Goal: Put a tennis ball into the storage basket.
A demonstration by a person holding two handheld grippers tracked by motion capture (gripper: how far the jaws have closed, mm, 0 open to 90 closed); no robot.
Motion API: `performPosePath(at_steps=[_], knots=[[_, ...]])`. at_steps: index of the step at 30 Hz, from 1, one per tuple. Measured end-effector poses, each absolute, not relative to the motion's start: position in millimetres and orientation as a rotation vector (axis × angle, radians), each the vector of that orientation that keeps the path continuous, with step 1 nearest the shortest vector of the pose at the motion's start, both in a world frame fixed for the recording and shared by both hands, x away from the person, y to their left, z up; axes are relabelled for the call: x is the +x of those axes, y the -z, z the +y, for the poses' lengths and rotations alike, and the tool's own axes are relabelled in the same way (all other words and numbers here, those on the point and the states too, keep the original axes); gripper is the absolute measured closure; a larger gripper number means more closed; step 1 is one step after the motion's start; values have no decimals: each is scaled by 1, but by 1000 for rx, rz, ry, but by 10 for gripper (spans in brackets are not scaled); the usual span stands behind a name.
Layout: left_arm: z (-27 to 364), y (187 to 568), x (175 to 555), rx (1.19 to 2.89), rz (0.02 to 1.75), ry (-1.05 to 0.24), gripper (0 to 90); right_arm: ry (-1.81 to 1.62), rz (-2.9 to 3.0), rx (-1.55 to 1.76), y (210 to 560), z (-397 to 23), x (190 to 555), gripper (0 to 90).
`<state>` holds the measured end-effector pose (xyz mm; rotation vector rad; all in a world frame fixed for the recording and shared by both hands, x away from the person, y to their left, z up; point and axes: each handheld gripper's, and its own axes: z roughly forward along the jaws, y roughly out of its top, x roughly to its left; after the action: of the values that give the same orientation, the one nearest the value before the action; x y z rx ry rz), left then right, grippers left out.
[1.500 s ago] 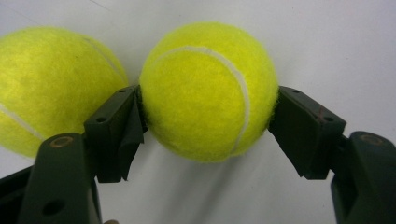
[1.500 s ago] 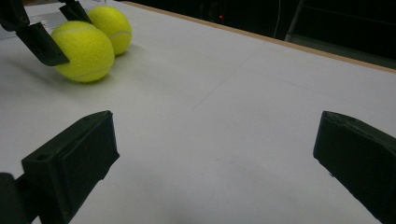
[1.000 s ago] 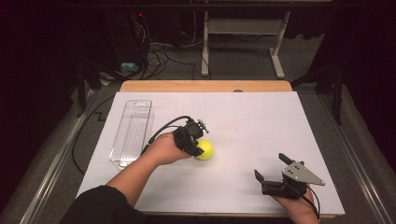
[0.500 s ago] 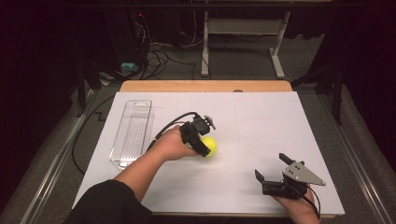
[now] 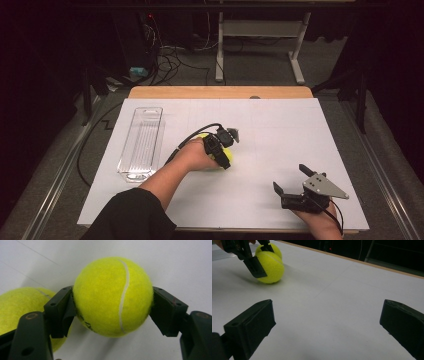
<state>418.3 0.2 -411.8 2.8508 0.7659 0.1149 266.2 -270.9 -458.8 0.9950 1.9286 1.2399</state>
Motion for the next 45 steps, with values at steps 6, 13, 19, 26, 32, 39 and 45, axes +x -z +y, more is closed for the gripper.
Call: performPosePath(at_steps=[6,13,19,26,32,39,45], knots=[[1,409,416,2850,770,-108,274,-1239,1927,988,458,-271,266,0],[10,394,408,2832,754,-56,274,-1244,1924,992,458,-271,266,0],[30,381,400,2820,764,6,272,-1242,1924,993,458,-270,265,0],[59,370,393,2795,804,38,271,-1240,1926,992,458,-269,265,0],[82,359,390,2795,836,8,270,-1240,1926,988,457,-268,265,0],[112,347,391,2796,902,-13,270,-1236,1929,987,458,-268,265,0],[140,334,394,2768,976,-27,270,-1238,1930,995,458,-268,265,0]])
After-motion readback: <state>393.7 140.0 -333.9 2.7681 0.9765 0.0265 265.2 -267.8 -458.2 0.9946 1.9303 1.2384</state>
